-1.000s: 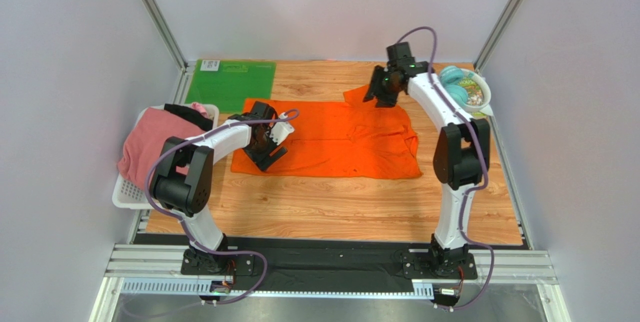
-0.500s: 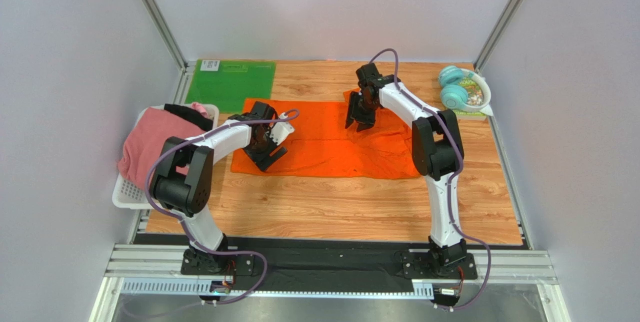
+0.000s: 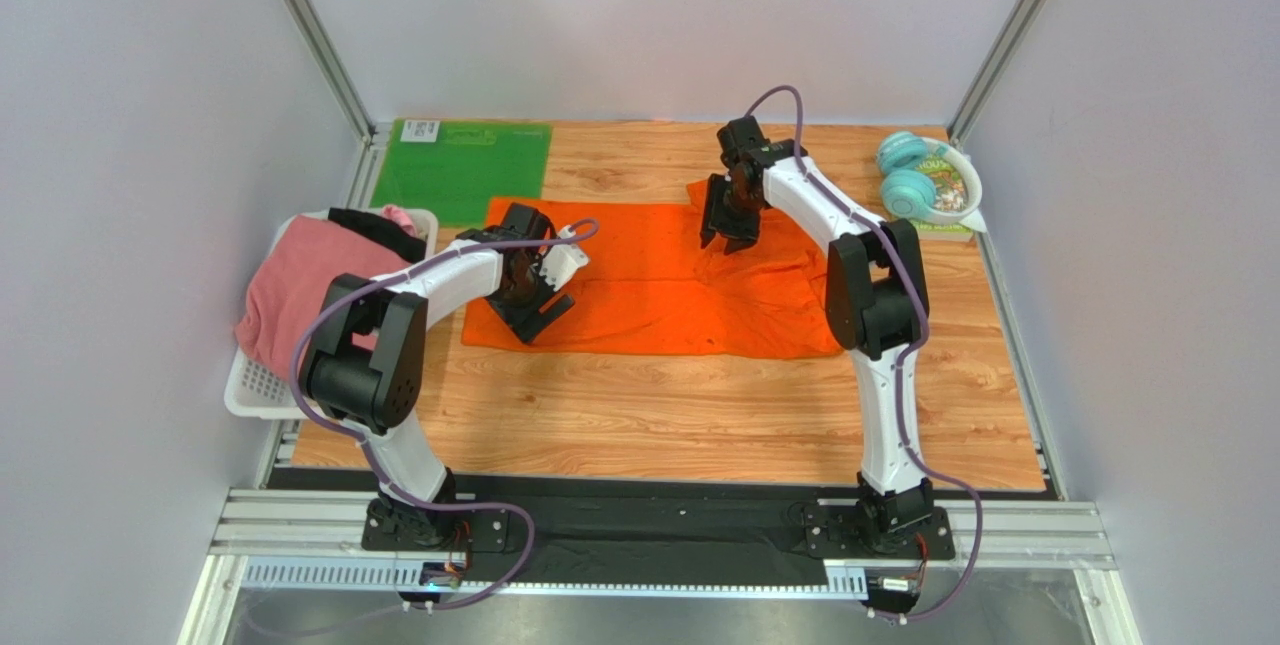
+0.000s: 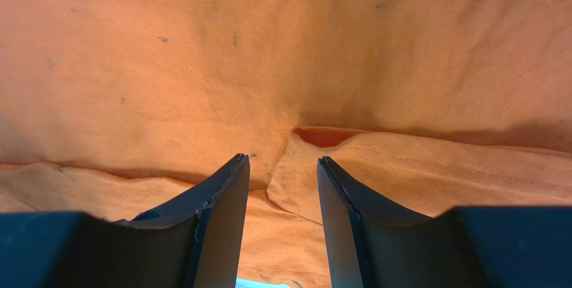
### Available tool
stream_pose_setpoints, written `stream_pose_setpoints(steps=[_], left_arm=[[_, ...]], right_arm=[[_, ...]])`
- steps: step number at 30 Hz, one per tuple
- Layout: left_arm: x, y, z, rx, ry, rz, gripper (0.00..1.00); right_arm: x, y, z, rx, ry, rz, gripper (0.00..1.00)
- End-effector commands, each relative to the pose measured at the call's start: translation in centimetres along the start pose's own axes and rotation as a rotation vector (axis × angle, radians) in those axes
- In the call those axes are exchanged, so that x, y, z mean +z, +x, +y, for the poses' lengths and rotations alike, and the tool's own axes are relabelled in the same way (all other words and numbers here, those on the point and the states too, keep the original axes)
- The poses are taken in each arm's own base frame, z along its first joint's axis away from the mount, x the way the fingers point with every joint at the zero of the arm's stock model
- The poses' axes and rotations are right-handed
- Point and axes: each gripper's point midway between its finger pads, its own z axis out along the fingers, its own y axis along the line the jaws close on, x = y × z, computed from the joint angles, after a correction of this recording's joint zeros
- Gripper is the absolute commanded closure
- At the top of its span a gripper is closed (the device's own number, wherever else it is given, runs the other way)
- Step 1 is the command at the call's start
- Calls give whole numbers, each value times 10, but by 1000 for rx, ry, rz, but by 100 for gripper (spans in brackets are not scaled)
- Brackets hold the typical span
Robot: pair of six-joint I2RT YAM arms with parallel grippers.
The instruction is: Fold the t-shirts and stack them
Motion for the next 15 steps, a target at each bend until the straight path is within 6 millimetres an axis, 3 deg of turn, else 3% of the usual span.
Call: stream_pose_setpoints(steps=[1,13,15], left_arm=[[-3,7,-8,9,21,11,19],[-5,7,-9,7,21,5,20],[-5,7,-9,7,20,6,19]], right_arm=[[0,-10,-9,-7,35,-16,53],[21,-6,-15,-4,55,22,55],[19,-8,-13,-4,50,17,60]])
